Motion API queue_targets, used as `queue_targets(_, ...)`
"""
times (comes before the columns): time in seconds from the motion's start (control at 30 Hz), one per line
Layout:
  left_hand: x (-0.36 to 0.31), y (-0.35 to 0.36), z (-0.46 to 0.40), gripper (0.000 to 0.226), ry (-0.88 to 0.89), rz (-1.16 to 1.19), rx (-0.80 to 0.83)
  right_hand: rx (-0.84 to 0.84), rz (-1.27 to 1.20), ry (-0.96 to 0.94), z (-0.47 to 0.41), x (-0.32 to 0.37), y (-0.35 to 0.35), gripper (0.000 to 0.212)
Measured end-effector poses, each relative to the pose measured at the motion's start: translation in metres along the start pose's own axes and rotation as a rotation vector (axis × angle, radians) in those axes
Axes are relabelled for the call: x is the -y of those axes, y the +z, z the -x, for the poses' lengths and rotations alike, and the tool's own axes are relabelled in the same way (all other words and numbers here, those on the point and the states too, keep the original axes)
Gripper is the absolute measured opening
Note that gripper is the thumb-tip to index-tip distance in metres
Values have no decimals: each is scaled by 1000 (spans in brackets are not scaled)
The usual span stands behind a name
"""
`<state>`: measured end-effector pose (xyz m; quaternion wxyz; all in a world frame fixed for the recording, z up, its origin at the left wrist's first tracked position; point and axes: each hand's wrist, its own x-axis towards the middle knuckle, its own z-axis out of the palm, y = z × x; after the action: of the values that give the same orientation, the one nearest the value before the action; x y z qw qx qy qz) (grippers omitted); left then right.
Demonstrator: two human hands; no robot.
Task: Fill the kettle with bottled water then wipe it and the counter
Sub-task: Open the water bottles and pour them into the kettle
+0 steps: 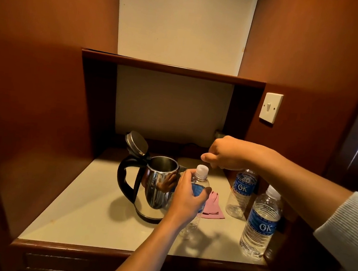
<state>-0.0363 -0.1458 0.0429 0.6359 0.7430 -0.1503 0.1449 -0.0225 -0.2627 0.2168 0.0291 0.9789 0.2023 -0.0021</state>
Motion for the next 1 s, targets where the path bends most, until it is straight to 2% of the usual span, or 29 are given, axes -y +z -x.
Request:
queue_targets(0.13, 2, 5, -2, 48, 5, 38, 11, 48, -51, -98, 4, 4, -2, 37)
queue_targets(0.23, 3, 11, -4, 56, 17, 8, 15, 85, -24, -51, 1, 3, 3, 46)
queue_targets(0.37, 1, 26, -7, 45, 14, -7, 24, 31, 35, 33, 2, -6, -3, 53)
queue_targets(0.6, -4, 55, -21, 45, 7, 106, 68, 44, 58, 5, 10, -29, -7, 16)
queue_targets(0.8, -2, 72, -23, 70, -10, 45, 121, 11, 92, 180, 15, -61, -5, 15)
queue_targets(1.0, 12, 91, -11, 34, -44, 33, 136, 33, 93, 369, 20, -78, 6, 22)
